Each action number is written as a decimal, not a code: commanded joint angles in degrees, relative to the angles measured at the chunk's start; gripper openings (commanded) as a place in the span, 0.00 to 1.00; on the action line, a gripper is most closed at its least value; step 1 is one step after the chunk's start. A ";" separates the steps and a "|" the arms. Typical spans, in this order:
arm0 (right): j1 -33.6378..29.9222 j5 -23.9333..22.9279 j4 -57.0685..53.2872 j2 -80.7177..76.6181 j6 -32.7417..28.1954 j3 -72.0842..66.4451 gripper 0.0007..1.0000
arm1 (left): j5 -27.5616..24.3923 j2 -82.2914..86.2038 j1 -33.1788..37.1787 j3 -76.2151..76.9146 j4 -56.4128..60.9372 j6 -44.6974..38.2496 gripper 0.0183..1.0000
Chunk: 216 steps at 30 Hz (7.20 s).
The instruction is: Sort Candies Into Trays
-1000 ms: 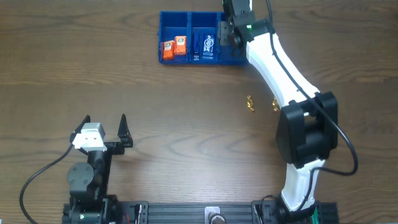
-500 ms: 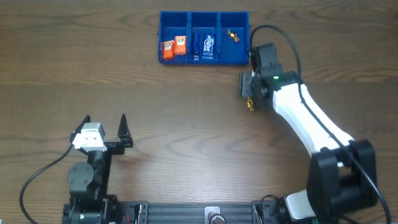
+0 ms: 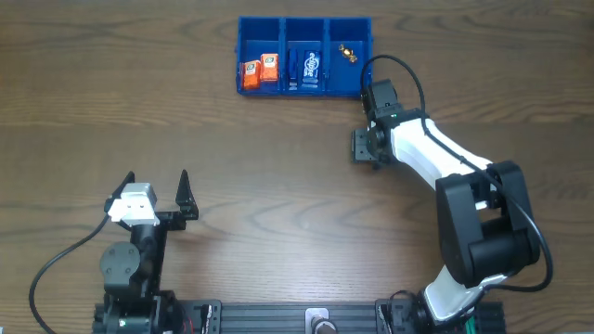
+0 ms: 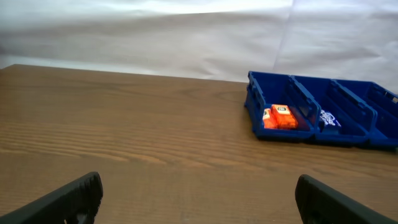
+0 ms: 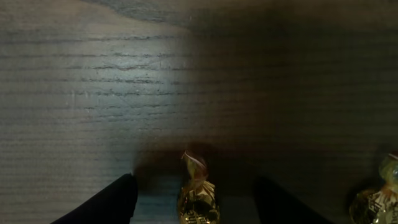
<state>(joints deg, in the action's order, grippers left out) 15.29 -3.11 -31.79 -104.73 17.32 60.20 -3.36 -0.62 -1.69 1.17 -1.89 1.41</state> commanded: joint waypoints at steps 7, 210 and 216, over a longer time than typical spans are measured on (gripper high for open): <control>0.13 -1.25 -2.36 -0.33 0.42 0.00 0.46 | -0.70 0.28 0.17 -0.87 -2.36 -0.59 1.00; 0.94 -5.55 13.64 3.58 -7.58 25.29 0.75 | -0.70 0.28 0.17 -0.87 -2.36 -0.59 1.00; -4.35 -7.76 18.18 30.80 -9.29 5.46 1.00 | -0.70 0.28 0.17 -0.87 -2.36 -0.59 1.00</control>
<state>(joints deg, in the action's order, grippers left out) 14.11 -8.75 -13.58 -89.01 10.02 73.60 -3.33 -0.62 -1.69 1.17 -1.89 1.41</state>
